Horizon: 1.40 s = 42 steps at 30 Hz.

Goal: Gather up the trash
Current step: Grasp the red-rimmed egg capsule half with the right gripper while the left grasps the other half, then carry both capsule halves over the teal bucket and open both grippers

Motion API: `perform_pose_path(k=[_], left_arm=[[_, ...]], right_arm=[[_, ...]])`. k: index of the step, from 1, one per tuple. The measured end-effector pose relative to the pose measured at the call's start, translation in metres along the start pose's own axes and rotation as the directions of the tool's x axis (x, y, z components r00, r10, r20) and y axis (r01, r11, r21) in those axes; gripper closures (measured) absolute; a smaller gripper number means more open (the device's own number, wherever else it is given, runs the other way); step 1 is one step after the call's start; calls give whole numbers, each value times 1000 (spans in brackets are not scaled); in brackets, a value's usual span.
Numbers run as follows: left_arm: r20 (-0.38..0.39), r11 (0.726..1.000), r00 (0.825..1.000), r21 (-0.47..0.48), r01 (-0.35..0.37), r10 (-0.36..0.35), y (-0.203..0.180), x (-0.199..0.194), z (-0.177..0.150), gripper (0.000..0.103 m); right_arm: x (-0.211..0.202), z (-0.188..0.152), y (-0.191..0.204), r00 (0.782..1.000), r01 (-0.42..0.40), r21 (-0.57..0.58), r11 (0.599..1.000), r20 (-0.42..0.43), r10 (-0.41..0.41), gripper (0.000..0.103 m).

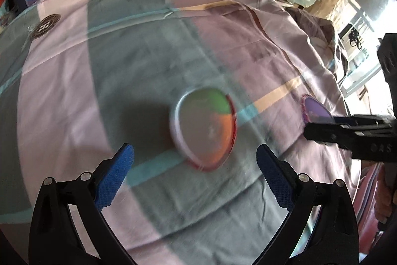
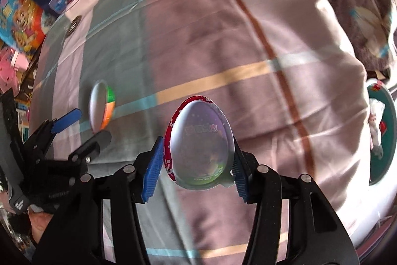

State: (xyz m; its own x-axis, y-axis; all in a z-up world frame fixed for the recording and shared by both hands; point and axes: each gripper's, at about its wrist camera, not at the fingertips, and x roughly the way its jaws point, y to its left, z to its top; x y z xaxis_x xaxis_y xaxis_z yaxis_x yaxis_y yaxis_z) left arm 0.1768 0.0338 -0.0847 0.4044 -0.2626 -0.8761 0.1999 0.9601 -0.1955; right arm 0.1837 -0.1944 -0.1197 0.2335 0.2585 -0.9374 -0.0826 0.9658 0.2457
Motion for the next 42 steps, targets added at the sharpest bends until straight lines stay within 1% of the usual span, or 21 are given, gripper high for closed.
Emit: perform_pose_path(k=[2,3,5,6,7,9,11,13,15,18,22,25,33,42], left_arm=[[-3,1000,1000,-4,-4,4,-4,6,4,7],[-5,1000,1000,-8,-10,10,-5,9,6,13],[0,999,1000,-13,-31,31,-7,13,9,18],[3,999,999,-10,-43,43,-8,13,10,24],[8,998,998,-7,-57,57,-10,13,11,34],[15,997,997,-8,-72,72,-11,12,13,49],[26,997,996,-18,-79,80,-12,10,13,49],[36,995,995,-9,-95,96,-18,6,13,49],[35,996,995,0,-89,89,-23,3,14,49],[43,995,995,36,-92,90,-40,-3,18,49],[49,994,996,79,-78,74,-67,-7,23,49],[47,992,997,106,-71,66,-87,-7,26,49],[35,978,999,206,-20,13,-159,-3,36,49],[4,947,999,317,45,-49,-249,10,43,49]], right_arm=[[-3,-2,-7,1000,-2,9,1000,7,2,54],[-4,-1,-10,1000,-4,11,1000,10,4,54],[-5,-3,-15,1000,-11,19,1000,14,11,54],[-6,-3,-17,1000,-14,21,1000,16,13,54],[-6,-4,-18,1000,-16,23,1000,18,16,54],[-8,-6,-24,999,-26,30,999,21,25,54],[-10,-7,-30,999,-36,35,999,25,35,54],[-13,-9,-36,998,-47,42,998,31,46,54],[-18,-9,-43,998,-54,50,997,44,52,54],[-26,-10,-56,996,-66,69,995,65,62,54],[-39,-10,-73,993,-76,95,993,98,67,54],[-51,-13,-94,990,-85,123,989,125,70,54],[-89,-25,-161,971,-123,222,967,227,72,54],[-123,-52,-243,952,-133,329,935,306,28,54]])
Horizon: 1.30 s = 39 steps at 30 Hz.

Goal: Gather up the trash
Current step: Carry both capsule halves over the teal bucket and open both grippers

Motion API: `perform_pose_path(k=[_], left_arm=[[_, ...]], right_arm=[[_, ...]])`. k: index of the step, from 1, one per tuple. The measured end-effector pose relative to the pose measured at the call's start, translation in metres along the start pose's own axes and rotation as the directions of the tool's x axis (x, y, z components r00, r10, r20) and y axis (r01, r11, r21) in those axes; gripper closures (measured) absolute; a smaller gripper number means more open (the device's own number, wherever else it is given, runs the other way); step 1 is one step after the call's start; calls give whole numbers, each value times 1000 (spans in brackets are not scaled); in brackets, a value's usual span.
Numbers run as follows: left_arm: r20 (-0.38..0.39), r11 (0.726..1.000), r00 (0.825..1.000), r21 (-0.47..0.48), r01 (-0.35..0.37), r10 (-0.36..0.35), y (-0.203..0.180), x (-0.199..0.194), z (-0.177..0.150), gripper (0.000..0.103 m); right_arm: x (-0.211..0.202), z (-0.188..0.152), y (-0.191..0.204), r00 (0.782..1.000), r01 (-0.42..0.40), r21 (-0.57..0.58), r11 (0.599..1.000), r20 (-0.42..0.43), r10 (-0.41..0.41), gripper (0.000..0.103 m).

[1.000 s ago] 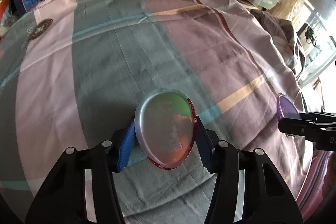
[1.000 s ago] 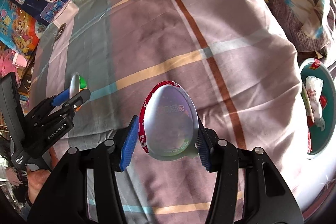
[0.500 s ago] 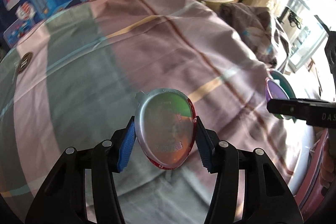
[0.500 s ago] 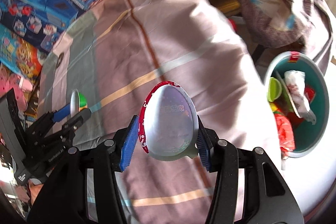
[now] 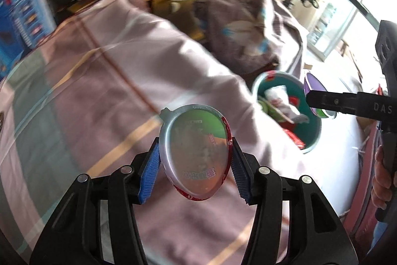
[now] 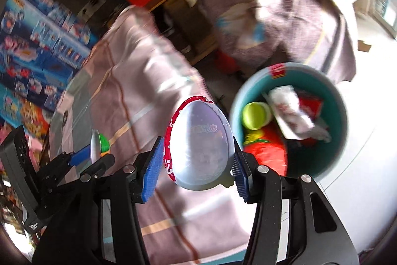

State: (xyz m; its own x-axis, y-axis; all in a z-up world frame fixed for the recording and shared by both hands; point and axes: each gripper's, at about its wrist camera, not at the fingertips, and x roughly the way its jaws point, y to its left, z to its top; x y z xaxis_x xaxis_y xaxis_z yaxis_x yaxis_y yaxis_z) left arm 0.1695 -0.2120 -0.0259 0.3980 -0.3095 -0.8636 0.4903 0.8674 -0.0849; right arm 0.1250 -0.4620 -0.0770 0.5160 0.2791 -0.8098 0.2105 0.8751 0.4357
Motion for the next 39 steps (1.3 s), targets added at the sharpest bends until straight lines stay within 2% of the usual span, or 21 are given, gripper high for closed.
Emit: perform_pose_path(k=[7,13,19,30,35,37,39], left_arm=[[-22,995,999,92,44,-43,-63,19,21,49],[-64,984,995,154,92,-83,-108,49,36,49],[-118,973,986,188,135,-114,-137,82,43,48],[-200,962,969,204,183,-142,-154,127,43,47],[-218,963,965,191,189,-146,-152,132,45,34],[-214,966,966,182,184,-143,-148,131,45,15],[-192,968,971,179,176,-142,-144,126,46,12]], right_arm=[[-23,3,-66,999,31,101,994,41,-35,54],[-28,8,-103,996,61,155,986,48,-69,54],[-17,15,-118,996,78,171,982,25,-83,54],[4,28,-124,995,98,171,980,-17,-97,54],[10,33,-121,995,103,160,982,-25,-100,54],[12,34,-119,994,105,155,982,-28,-101,54],[15,35,-116,994,106,148,983,-33,-103,54]])
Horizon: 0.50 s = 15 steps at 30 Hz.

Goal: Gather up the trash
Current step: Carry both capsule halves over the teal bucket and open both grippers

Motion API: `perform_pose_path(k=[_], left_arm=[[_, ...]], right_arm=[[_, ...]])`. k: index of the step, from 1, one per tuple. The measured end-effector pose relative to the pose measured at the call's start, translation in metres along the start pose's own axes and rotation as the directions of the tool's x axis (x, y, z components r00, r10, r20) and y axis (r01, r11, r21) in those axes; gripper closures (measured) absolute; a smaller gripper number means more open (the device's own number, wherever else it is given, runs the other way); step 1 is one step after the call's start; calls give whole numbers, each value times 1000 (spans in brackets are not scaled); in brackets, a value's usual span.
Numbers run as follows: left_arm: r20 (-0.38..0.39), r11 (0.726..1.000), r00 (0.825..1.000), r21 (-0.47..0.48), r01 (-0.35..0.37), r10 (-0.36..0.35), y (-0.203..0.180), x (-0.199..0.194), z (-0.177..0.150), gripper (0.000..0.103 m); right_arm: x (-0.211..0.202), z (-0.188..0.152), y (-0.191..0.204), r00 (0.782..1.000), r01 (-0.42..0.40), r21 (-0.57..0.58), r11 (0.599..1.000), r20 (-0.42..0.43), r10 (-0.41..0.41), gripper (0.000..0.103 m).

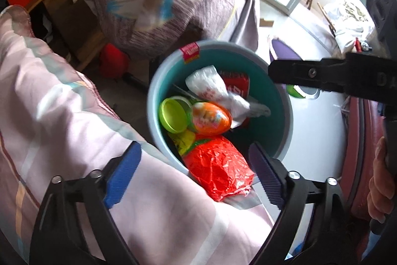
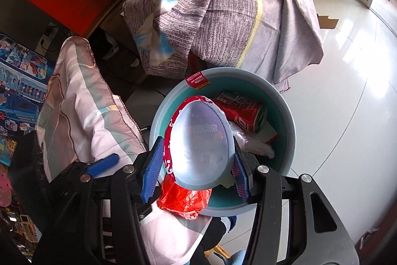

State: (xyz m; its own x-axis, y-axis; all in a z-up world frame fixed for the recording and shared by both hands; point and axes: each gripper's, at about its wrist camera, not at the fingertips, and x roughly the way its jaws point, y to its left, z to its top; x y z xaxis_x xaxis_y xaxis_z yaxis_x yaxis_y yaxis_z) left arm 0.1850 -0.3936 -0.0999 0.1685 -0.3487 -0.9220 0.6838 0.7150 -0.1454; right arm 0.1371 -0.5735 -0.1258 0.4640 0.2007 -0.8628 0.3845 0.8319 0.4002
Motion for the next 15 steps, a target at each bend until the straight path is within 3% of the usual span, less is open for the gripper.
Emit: perform_pose_path(k=[9,12,15], left_arm=[[30,1000,1000,-26,-5,6,16,-18,-8,6],[33,1000,999,-26,-6,7,18,-19,-10,6],[31,1000,1000,-29,-2,3,20,-19,-12,6]], right_arm=[[10,4,17,1000,9,-38,999,-14,-10,52],[11,5,21,1000,18,-43,999,-10,-19,36],[10,5,23,1000,23,-47,999,-7,-24,36]])
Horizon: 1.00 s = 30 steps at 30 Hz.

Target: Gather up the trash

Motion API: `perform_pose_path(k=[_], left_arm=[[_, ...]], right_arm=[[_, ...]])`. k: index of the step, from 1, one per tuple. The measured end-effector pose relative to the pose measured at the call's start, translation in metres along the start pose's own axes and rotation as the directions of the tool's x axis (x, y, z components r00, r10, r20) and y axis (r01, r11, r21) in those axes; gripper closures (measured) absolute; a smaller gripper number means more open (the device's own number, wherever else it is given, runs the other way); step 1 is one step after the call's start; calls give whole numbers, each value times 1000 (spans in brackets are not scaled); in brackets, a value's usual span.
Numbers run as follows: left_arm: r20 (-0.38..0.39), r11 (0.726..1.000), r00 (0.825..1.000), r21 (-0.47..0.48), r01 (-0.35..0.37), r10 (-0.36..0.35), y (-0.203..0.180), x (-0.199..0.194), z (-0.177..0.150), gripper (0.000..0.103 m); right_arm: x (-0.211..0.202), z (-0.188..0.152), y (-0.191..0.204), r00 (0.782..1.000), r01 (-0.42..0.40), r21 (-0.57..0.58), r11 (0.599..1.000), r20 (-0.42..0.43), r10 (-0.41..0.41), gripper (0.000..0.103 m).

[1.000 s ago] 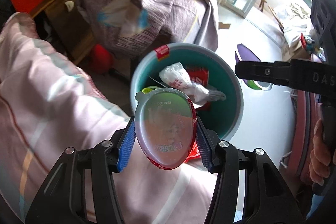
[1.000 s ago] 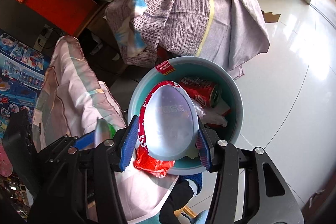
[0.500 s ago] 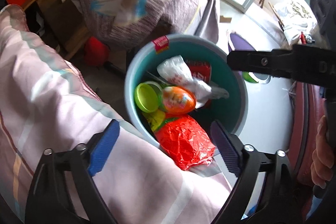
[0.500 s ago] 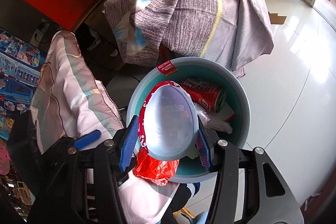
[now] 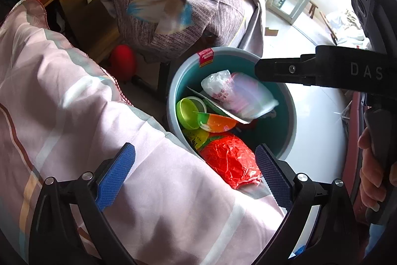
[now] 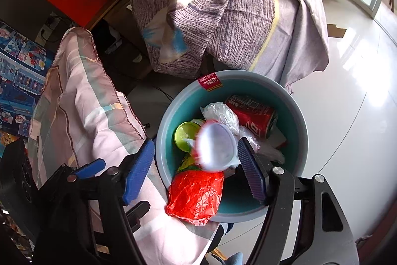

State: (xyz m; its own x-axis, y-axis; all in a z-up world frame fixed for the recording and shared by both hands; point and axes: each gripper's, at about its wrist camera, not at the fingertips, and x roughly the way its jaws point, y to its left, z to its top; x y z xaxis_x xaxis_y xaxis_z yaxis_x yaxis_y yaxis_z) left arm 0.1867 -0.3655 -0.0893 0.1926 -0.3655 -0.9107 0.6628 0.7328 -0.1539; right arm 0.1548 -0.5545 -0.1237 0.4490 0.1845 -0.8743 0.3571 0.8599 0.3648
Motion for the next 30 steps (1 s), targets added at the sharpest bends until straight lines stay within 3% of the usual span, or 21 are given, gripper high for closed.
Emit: perform_pose_path(k=[3,15,25,30], left_arm=[[0,1000,1000,2,3,-3,0,-1,-1,6],[9,1000,1000,-20,22,-22,0,-20,-11,5],[80,999,996,-41,-31,34,-2,-65,-30,4],[115,996,991,-68,-54,62,1,-86,-42,4]], right_arm=[[-1,-1,1,1000,12,-1,1000,-2,-12,29],[-20,-17,3,999,42,3,999,9,-42,20],[-64,-48,22,991,86,-69,994,105,-78,7],[-82,-66,29,988,106,-98,990,125,-93,7]])
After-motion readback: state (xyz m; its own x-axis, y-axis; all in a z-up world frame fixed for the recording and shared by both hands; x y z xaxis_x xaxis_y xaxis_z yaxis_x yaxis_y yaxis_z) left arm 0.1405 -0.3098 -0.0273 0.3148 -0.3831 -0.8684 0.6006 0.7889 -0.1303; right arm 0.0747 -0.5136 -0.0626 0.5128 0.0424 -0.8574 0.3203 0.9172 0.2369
